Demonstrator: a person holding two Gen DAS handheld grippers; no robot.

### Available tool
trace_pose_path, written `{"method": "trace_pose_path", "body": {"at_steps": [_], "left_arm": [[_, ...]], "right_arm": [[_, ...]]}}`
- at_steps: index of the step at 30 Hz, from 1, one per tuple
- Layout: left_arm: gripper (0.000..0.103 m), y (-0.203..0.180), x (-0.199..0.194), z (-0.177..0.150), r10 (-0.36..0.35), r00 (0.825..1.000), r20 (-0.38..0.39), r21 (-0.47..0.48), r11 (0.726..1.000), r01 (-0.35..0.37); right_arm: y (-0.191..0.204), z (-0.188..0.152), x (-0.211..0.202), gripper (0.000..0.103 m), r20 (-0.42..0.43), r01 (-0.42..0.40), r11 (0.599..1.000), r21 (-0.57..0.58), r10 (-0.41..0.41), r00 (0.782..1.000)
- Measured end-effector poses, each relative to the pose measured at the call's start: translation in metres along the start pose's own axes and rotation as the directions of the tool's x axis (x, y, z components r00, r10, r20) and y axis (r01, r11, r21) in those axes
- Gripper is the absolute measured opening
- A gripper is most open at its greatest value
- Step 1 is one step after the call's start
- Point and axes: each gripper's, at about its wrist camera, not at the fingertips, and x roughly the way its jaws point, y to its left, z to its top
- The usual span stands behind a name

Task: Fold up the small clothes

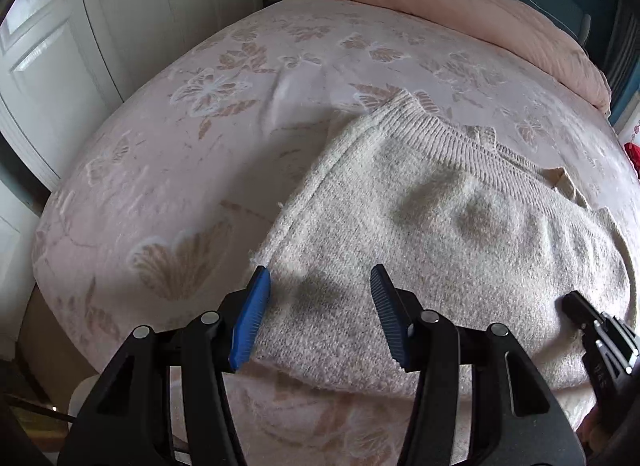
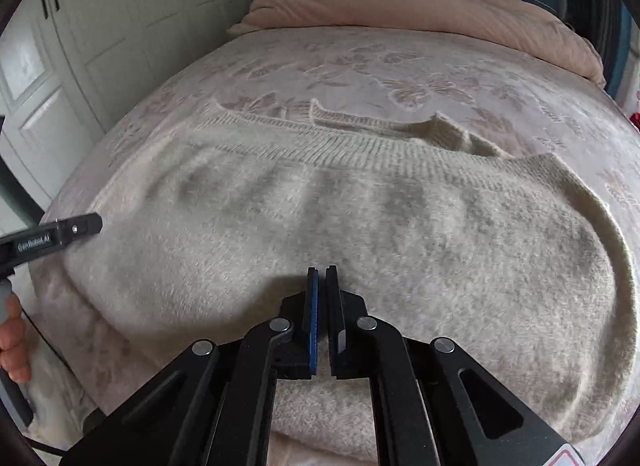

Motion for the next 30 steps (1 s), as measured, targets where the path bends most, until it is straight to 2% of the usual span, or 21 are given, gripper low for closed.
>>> {"method": "trace_pose_path", "body": {"at_steps": [2, 5, 7, 8, 9, 11, 13, 14, 15, 17, 18, 21, 23, 25, 26, 27, 28, 29, 30], "left_arm": [[0.05, 0.003, -0.001, -0.002, -0.016, 1.0, 0.001, -0.012, 1.0, 0.016], [0.051, 0.01, 0.001, -0.003, -0.045, 0.999, -0.011, -0.057, 0.997, 0.044], [0.055, 0.021, 0.0, -0.004, -0.109, 0.994, -0.003, -0.131, 0.986, 0.107], [0.056, 0.03, -0.002, -0.006, -0.152, 0.988, 0.014, -0.186, 0.971, 0.152], [0.059, 0.038, -0.004, -0.008, -0.192, 0.981, 0.034, -0.239, 0.951, 0.195], [0.067, 0.06, -0.009, -0.018, -0.283, 0.954, 0.1, -0.388, 0.872, 0.299], [0.07, 0.073, -0.004, -0.027, -0.321, 0.94, 0.112, -0.491, 0.805, 0.334], [0.07, 0.074, 0.001, -0.029, -0.322, 0.942, 0.095, -0.519, 0.792, 0.323], [0.07, 0.074, 0.006, -0.03, -0.315, 0.946, 0.081, -0.531, 0.789, 0.308], [0.073, 0.069, 0.011, -0.028, -0.293, 0.953, 0.078, -0.528, 0.798, 0.289], [0.08, 0.065, 0.013, -0.027, -0.287, 0.954, 0.082, -0.525, 0.801, 0.286], [0.089, 0.053, 0.024, -0.02, -0.241, 0.968, 0.065, -0.528, 0.816, 0.238], [0.093, 0.052, 0.025, -0.019, -0.21, 0.976, 0.065, -0.542, 0.814, 0.211], [0.094, 0.047, 0.028, -0.017, -0.167, 0.985, 0.045, -0.553, 0.817, 0.164], [0.094, 0.047, 0.026, -0.017, -0.148, 0.989, 0.024, -0.556, 0.82, 0.137], [0.093, 0.053, 0.022, -0.021, -0.139, 0.99, -0.009, -0.592, 0.799, 0.107], [0.092, 0.061, 0.016, -0.028, -0.173, 0.985, -0.007, -0.641, 0.757, 0.128], [0.092, 0.068, 0.008, -0.037, -0.176, 0.984, 0.002, -0.678, 0.724, 0.13], [0.092, 0.074, 0.0, -0.046, -0.155, 0.988, 0.016, -0.697, 0.707, 0.122]], "right_arm": [[-0.001, 0.001, -0.027, 0.007, 0.06, -0.022, 1.0, 0.011, 0.022, 0.998], [0.008, -0.006, -0.043, 0.007, 0.069, -0.037, 0.999, -0.015, 0.038, 0.997], [0.015, -0.011, -0.044, 0.007, 0.069, -0.032, 0.999, -0.032, 0.034, 0.997], [0.018, -0.012, -0.042, 0.007, 0.066, -0.033, 0.999, -0.03, 0.035, 0.997], [0.019, -0.012, -0.041, 0.007, 0.07, -0.034, 0.999, -0.019, 0.036, 0.997], [0.021, -0.01, -0.035, 0.007, 0.07, -0.054, 0.999, 0.005, 0.053, 0.996], [0.022, -0.005, -0.029, 0.007, 0.072, -0.071, 0.997, 0.023, 0.069, 0.995], [0.023, -0.002, -0.026, 0.007, 0.073, -0.074, 0.997, 0.031, 0.072, 0.995], [0.023, 0.001, -0.024, 0.007, 0.078, -0.073, 0.997, 0.037, 0.07, 0.994], [0.022, 0.009, -0.018, 0.007, 0.087, -0.075, 0.996, 0.044, 0.071, 0.994], [0.021, 0.013, -0.016, 0.007, 0.095, -0.07, 0.996, 0.046, 0.065, 0.993], [0.014, 0.021, -0.005, 0.007, 0.097, -0.058, 0.995, 0.076, 0.051, 0.994], [0.006, 0.021, 0.012, 0.008, 0.063, -0.043, 0.994, 0.096, 0.037, 0.997], [0.0, 0.011, 0.043, 0.005, -0.023, -0.021, 0.996, 0.091, 0.023, 0.999], [-0.003, 0.005, 0.049, 0.001, -0.006, -0.033, 0.995, 0.095, 0.034, 0.999], [-0.005, 0.003, 0.049, 0.0, 0.024, -0.036, 0.995, 0.096, 0.034, 0.999], [-0.005, 0.003, 0.049, 0.0, 0.024, -0.04, 0.994, 0.098, 0.038, 0.999], [-0.006, 0.004, 0.048, 0.0, 0.021, -0.046, 0.993, 0.109, 0.044, 0.999], [-0.007, 0.005, 0.048, 0.0, 0.017, -0.05, 0.992, 0.116, 0.049, 0.999]]}}
